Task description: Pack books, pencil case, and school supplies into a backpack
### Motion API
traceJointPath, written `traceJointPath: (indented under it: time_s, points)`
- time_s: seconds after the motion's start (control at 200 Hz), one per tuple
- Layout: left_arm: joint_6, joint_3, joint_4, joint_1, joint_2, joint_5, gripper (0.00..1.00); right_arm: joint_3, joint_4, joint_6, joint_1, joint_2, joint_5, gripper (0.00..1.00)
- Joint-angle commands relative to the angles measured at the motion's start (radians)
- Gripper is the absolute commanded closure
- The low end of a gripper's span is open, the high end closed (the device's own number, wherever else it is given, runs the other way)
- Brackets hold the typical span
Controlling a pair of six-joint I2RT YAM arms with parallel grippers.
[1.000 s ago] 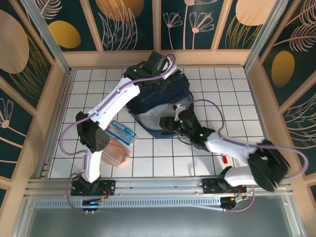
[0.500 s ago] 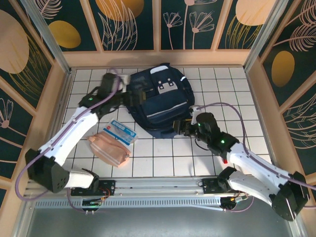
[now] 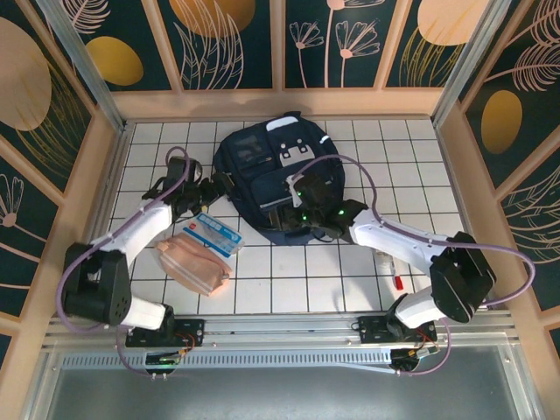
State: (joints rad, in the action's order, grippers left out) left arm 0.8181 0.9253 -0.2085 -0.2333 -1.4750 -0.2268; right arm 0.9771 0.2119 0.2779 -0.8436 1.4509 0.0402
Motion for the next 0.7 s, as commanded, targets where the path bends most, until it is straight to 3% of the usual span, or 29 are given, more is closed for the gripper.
traceJointPath:
  time_s: [0.0,0.09,0.3,0.38,0.561,0.691]
  points:
    - [-0.001,0.098,0.0,0.011,-0.119,0.026,0.2,0.006,0.064,-0.016,-0.074,-0.001,-0.042,0.29]
    - [-0.038,0.151,-0.012,0.012,-0.21,0.046,0.31,-0.022,0.063,-0.011,-0.149,0.005,-0.075,0.29]
    - [-0.067,0.247,0.01,0.011,-0.369,0.068,0.32,-0.075,0.019,0.102,-0.239,0.042,-0.179,0.31]
    - [-0.055,0.254,0.042,0.011,-0.411,0.066,0.39,-0.115,-0.045,0.164,-0.241,0.049,-0.197,0.32]
    - [-0.01,0.207,0.113,0.01,-0.438,0.017,0.61,-0.145,-0.085,0.25,-0.23,0.094,-0.374,0.35]
    - [0.034,0.132,0.195,0.009,-0.371,-0.01,0.88,-0.137,-0.118,0.238,-0.206,0.153,-0.44,0.39]
